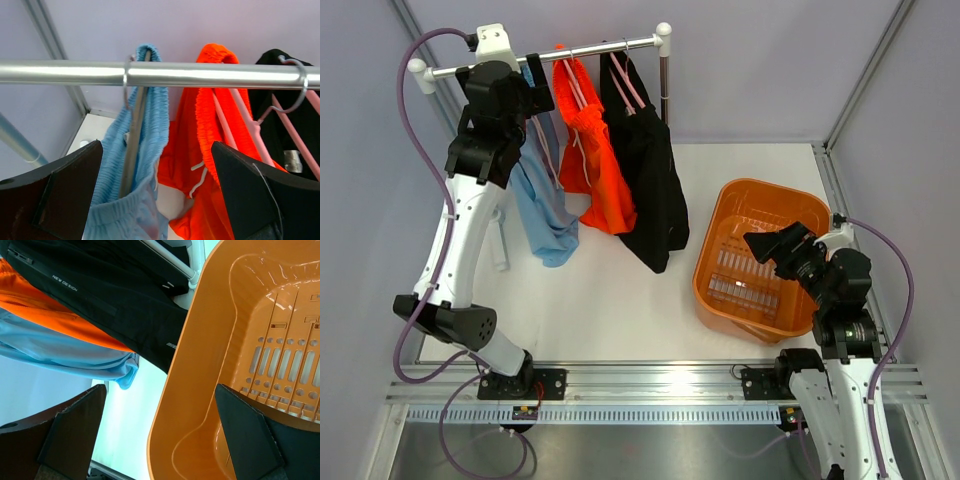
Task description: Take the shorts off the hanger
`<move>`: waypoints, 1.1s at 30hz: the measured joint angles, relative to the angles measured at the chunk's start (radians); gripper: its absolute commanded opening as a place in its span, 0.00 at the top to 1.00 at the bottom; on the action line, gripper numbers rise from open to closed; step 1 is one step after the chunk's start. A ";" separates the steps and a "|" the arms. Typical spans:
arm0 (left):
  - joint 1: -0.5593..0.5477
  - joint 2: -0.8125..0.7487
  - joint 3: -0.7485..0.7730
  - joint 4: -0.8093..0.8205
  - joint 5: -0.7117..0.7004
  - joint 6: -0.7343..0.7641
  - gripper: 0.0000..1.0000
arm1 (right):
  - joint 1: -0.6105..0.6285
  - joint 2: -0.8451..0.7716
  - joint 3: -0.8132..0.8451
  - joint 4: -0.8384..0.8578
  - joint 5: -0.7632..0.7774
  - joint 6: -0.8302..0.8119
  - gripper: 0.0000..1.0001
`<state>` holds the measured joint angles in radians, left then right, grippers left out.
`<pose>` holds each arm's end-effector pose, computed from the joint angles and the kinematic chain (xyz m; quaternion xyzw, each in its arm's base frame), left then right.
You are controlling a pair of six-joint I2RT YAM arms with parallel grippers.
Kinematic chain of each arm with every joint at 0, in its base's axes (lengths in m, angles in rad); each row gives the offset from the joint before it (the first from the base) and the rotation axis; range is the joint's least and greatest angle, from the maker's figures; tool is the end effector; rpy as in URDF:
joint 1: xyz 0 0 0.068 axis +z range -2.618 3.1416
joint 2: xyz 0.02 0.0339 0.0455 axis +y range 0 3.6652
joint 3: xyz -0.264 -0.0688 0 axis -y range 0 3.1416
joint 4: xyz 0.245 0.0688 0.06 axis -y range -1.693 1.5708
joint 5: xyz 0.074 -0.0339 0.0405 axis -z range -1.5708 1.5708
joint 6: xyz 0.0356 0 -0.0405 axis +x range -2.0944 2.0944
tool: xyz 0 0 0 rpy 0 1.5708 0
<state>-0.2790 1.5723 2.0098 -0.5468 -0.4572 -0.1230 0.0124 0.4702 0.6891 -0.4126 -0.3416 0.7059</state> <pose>0.3141 -0.0736 0.5241 -0.0943 0.7349 0.0356 0.6707 0.1161 0.0134 0.3242 0.1570 0.7523 0.3430 0.5401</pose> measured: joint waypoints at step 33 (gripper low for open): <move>0.051 0.166 0.022 0.004 -0.037 0.040 0.41 | 0.000 0.088 -0.040 0.094 -0.020 -0.008 0.00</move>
<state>-0.2283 1.7386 2.0319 -0.5430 -0.4938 -0.0830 0.0120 0.5583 0.6495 -0.3183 -0.3618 0.6979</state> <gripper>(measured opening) 0.663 0.993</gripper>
